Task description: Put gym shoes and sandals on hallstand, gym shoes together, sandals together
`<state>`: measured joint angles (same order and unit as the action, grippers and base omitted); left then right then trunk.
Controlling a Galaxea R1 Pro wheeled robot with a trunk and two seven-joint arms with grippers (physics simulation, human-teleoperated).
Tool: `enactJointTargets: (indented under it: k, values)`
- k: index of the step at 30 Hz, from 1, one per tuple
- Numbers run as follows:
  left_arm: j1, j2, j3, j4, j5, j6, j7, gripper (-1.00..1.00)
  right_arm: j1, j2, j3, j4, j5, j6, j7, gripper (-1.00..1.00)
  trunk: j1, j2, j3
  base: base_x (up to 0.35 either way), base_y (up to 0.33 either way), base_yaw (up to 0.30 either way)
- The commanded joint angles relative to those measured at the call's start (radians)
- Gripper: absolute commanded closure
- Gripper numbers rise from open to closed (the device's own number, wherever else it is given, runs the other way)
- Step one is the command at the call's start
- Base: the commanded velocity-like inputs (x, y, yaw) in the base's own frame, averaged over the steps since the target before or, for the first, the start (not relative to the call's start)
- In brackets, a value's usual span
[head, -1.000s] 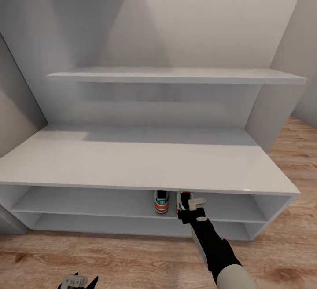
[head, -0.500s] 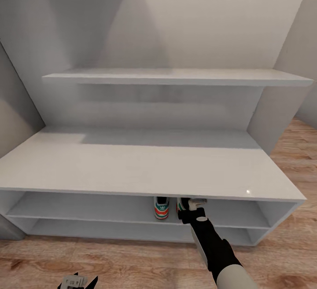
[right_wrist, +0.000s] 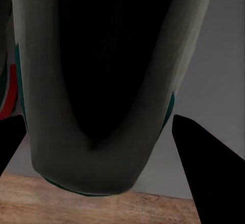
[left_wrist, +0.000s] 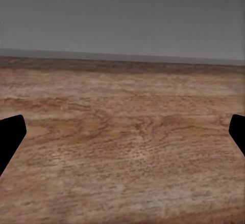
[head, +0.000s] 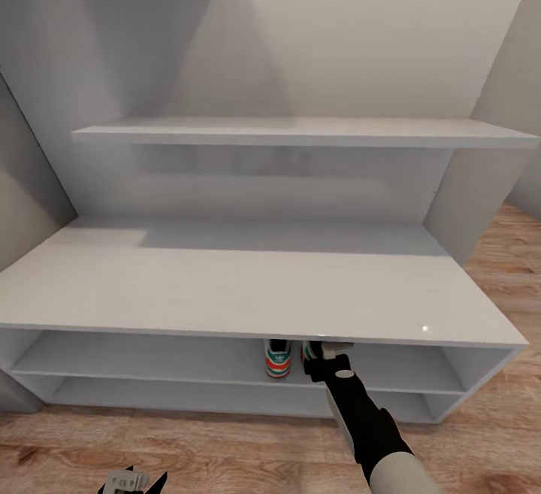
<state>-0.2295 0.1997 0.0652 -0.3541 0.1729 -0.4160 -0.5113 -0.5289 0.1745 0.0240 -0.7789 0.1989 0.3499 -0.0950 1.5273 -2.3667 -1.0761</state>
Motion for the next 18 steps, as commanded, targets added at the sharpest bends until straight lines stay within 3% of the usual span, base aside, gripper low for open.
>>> enactJointTargets:
  k: [1, 16, 17, 18]
  values:
    - [-0.001, 0.0, 0.005, 0.001, 0.007, 0.002, -0.011, -1.0, 0.0, 0.0, 0.002, -0.002, 0.007, 0.007, -0.003, 1.0, 0.0, 0.0, -0.001, 0.005, 0.005, 0.0]
    - [-0.001, 0.001, 0.005, 0.001, 0.007, 0.002, -0.013, -1.0, 0.0, 0.0, 0.001, 0.0, 0.007, 0.008, -0.003, 1.0, 0.0, 0.0, -0.001, 0.031, 0.024, 0.0]
    - [-0.001, 0.001, 0.005, 0.001, 0.007, 0.002, -0.013, -1.0, 0.0, 0.0, 0.001, 0.0, 0.007, 0.008, -0.003, -1.0, 0.0, 0.0, -0.001, 0.004, 0.003, 0.0]
    - [-0.001, 0.001, 0.005, 0.001, 0.007, 0.002, -0.013, -1.0, 0.0, 0.0, 0.001, 0.001, 0.007, 0.008, -0.003, -1.0, 0.0, 0.0, -0.001, 0.002, 0.002, 0.0]
